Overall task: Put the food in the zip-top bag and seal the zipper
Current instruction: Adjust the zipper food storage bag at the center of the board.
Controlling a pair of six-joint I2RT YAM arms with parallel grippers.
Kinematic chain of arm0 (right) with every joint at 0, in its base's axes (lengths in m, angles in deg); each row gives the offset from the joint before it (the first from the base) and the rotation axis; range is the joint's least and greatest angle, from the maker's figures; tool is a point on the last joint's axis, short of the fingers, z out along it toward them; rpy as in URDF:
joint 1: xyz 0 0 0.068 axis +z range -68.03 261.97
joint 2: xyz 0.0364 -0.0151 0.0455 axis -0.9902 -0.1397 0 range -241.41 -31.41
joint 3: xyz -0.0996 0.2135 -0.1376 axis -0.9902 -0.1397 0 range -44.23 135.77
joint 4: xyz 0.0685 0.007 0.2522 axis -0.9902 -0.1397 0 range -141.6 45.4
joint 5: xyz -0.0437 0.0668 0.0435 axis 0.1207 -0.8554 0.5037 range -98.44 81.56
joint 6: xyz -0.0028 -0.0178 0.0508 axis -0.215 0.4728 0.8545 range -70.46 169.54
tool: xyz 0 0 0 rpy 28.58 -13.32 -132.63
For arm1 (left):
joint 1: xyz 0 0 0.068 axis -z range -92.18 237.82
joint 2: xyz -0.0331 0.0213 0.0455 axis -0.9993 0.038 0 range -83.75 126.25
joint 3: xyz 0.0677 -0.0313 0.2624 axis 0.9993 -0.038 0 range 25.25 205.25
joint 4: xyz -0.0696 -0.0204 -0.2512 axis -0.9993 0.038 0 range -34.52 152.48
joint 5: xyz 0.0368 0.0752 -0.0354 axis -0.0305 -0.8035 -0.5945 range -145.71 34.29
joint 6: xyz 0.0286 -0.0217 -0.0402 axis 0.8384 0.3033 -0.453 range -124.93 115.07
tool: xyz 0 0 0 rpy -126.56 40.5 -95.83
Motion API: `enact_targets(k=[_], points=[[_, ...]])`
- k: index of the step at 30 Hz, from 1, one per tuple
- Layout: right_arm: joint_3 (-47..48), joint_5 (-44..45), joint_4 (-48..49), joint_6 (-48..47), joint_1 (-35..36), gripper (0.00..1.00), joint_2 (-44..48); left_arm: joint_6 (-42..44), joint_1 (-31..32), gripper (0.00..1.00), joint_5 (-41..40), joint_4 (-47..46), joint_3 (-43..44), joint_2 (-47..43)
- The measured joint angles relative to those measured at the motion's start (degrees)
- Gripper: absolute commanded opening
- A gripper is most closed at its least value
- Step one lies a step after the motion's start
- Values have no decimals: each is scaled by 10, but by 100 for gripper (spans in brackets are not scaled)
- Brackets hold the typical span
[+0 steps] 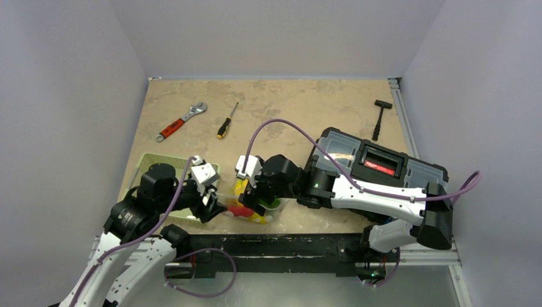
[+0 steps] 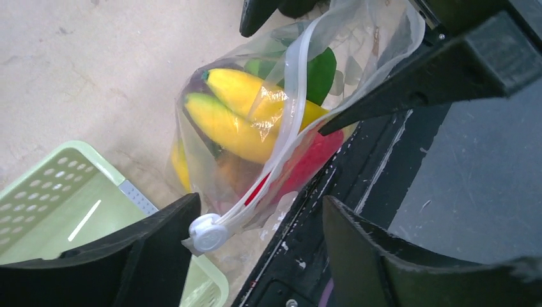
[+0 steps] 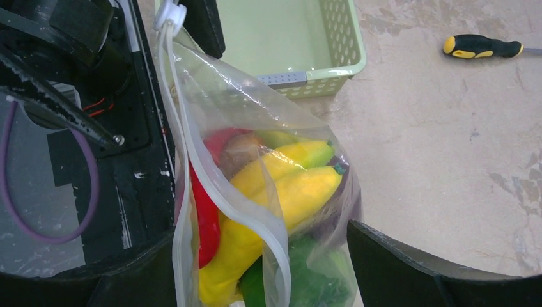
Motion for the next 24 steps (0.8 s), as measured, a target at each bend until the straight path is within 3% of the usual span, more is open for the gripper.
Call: enact_targets(k=[3, 7, 13, 18, 24], points=[[-3, 0, 1, 0, 0, 85, 0, 24, 0, 43, 1, -2, -4, -13], [-5, 0, 1, 0, 0, 86, 0, 48, 0, 26, -26, -19, -8, -6], [-5, 0, -3, 1, 0, 89, 10, 55, 0, 13, -60, -46, -21, 9], [-4, 1, -21, 1, 0, 93, 24, 56, 0, 0, -71, -80, -56, -42], [5, 16, -57, 12, 0, 97, 42, 41, 0, 0, -70, -145, -108, -128]])
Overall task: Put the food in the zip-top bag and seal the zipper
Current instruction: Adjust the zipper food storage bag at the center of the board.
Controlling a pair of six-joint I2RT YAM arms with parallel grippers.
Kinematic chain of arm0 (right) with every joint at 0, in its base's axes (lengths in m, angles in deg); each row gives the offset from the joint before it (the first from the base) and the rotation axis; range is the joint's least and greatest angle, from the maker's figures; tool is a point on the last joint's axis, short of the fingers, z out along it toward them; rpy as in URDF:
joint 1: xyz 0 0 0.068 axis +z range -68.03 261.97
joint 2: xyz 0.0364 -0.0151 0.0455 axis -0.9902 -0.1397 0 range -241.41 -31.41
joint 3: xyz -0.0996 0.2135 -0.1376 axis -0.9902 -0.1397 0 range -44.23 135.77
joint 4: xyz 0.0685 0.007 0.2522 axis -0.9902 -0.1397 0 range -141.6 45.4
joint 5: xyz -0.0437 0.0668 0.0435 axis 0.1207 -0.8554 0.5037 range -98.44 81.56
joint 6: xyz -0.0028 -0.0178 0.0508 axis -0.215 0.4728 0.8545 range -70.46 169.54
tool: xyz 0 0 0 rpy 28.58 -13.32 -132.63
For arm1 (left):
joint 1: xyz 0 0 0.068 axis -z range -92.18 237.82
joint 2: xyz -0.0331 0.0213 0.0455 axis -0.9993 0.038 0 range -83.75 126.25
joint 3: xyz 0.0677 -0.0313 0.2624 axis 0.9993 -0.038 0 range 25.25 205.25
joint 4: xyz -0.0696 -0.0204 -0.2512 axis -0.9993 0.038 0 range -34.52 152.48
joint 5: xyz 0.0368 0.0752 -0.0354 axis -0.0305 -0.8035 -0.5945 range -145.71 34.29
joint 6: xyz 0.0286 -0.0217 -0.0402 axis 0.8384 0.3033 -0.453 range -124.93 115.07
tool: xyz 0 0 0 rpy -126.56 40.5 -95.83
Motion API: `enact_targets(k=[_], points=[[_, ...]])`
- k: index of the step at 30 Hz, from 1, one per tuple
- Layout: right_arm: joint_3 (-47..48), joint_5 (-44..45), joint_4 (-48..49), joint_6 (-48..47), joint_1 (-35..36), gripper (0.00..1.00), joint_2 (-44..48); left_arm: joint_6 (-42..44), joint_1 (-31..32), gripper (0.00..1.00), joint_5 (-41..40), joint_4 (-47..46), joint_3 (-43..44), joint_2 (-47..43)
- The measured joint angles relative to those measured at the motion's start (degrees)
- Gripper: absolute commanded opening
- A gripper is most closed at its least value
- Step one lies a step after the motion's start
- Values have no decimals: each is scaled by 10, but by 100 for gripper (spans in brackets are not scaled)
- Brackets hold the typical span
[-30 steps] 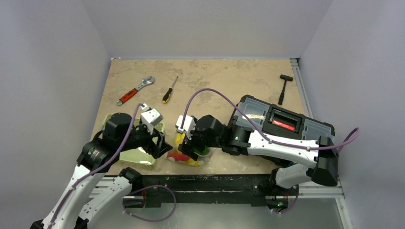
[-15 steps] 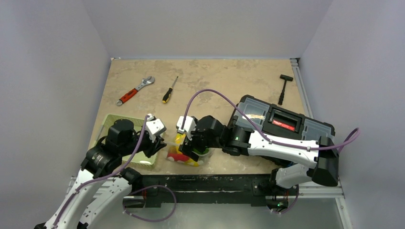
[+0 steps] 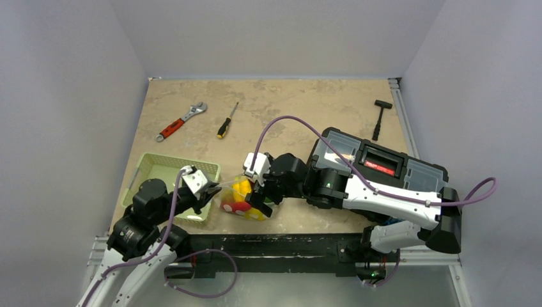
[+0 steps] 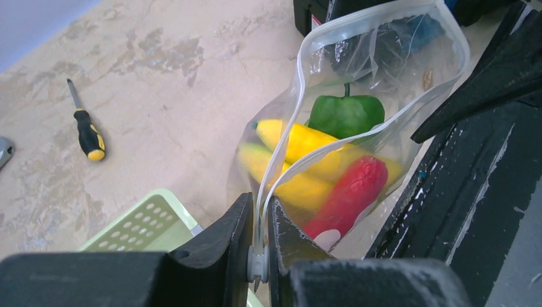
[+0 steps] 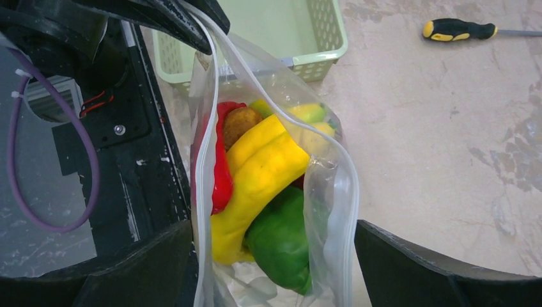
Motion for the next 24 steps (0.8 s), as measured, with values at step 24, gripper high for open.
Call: enact_targets(k=[24], points=[[115, -97, 84, -187, 10, 79, -112, -15, 0, 0, 14, -38, -17, -30]])
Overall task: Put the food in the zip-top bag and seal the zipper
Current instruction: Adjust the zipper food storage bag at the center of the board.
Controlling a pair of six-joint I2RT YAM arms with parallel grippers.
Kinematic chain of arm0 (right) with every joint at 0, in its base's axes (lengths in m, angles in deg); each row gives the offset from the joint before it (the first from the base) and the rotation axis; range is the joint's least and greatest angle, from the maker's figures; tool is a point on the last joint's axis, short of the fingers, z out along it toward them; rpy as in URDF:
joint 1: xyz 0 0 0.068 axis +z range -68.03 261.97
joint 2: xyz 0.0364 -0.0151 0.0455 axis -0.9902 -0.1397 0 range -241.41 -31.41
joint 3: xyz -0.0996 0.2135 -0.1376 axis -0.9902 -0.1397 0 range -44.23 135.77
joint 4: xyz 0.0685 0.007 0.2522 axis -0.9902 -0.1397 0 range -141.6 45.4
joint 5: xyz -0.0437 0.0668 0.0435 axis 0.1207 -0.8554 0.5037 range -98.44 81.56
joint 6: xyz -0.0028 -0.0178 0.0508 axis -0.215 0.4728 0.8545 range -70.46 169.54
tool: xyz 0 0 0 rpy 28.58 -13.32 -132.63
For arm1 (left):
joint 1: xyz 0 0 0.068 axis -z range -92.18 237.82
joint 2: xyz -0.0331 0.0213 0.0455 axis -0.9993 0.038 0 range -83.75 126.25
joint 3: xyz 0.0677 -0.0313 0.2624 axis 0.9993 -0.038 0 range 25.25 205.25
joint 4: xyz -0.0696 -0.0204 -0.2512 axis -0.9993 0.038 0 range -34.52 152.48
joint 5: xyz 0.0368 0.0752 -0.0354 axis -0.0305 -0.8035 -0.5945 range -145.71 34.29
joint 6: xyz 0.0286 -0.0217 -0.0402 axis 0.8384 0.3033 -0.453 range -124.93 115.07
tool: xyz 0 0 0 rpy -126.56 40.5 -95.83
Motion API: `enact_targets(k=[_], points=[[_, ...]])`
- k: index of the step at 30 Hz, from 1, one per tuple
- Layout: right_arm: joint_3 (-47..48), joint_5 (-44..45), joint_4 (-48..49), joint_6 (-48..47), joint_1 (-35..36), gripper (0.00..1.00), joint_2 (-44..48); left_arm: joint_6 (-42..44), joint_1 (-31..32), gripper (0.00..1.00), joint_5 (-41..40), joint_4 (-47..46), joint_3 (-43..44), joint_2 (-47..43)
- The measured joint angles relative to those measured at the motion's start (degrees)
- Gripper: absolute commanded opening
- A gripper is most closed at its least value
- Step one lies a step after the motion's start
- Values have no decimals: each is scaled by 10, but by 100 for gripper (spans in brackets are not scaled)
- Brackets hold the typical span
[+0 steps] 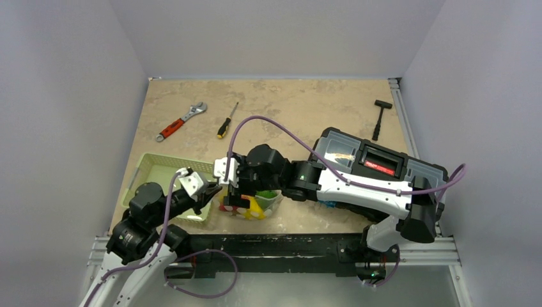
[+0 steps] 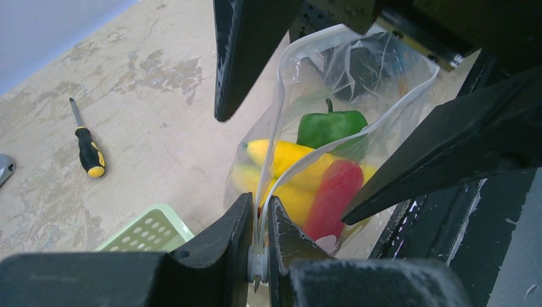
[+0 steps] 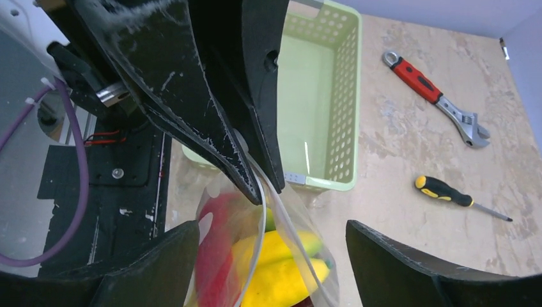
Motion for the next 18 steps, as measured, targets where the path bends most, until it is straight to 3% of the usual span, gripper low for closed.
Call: enact_targets(k=[3, 5, 10, 12, 18], points=[[0, 2, -2, -6, 2, 67, -13, 0, 0, 0, 0, 0, 0, -5], [1, 7, -7, -14, 4, 53, -18, 0, 0, 0, 0, 0, 0, -6], [1, 33, -13, -30, 5, 3, -19, 0, 0, 0, 0, 0, -1, -7], [1, 38, -14, -28, 6, 0, -20, 0, 0, 3, 0, 0, -1, -6], [1, 49, -14, -19, 7, 0, -29, -19, 0, 58, -12, 7, 2, -2]])
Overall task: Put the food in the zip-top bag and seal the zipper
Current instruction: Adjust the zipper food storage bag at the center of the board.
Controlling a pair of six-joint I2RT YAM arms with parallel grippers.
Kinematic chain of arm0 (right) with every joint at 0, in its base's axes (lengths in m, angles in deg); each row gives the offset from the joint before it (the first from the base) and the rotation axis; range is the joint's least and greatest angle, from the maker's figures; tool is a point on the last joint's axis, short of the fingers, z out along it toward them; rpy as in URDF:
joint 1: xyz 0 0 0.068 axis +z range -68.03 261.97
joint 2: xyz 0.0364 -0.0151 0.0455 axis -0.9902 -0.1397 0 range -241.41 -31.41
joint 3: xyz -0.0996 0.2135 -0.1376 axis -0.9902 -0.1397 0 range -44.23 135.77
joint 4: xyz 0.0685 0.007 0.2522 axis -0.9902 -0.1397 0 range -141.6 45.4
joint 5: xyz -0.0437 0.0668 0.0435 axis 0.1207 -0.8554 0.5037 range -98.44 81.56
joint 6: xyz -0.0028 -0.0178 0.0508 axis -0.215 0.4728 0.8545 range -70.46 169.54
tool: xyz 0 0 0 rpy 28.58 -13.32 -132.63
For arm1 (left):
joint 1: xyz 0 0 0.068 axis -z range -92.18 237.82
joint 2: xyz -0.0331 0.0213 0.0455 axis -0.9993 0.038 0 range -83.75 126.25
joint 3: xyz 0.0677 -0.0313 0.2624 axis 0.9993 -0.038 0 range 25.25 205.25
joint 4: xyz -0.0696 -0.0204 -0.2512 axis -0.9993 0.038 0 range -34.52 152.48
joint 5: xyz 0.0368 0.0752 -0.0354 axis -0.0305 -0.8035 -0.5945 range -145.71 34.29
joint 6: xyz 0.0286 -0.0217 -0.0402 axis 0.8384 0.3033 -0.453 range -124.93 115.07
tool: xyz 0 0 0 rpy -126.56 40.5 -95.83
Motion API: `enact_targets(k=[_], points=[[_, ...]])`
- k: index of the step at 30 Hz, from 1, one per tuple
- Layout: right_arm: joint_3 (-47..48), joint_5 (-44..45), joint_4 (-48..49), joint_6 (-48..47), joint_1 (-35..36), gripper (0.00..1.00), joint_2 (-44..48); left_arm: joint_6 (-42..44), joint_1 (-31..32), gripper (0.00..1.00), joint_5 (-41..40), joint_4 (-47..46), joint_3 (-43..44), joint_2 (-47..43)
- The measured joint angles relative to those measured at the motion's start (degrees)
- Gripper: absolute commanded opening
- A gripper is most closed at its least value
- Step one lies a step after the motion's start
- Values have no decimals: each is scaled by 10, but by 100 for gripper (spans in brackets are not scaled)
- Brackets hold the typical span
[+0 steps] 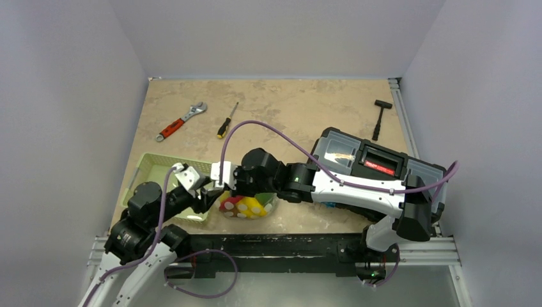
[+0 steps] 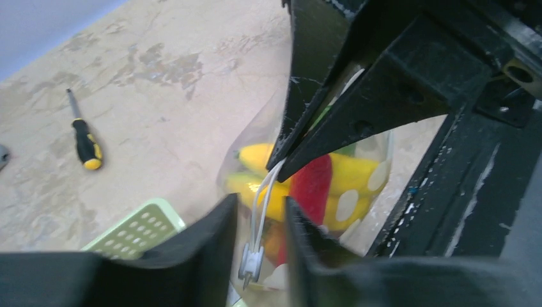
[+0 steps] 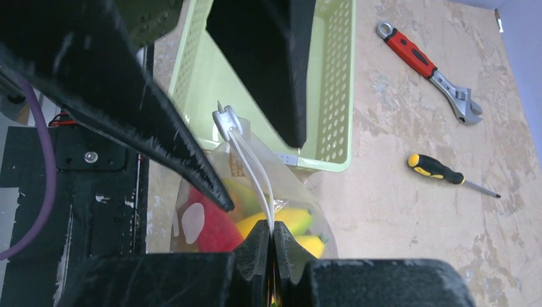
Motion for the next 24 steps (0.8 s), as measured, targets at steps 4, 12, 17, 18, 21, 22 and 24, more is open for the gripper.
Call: enact_targets(k=[4, 12, 17, 18, 21, 22, 24], points=[[-1, 1, -1, 19, 0, 0, 0, -112, 0, 68, -75, 40, 55, 21], [-32, 22, 7, 45, 0, 0, 18, -398, 0, 61, -219, 211, 226, 95], [-60, 31, 21, 53, 0, 0, 54, -497, 0, 55, -224, 249, 210, 82], [-64, 31, 23, 56, 0, 0, 64, -491, 0, 54, -210, 233, 194, 69], [-70, 31, 29, 61, 0, 0, 80, -442, 0, 53, -172, 177, 139, 19], [-71, 31, 29, 62, 0, 0, 82, -418, 0, 51, -162, 158, 121, 1], [-71, 31, 29, 63, 0, 0, 83, -363, 0, 48, -143, 113, 85, -33]])
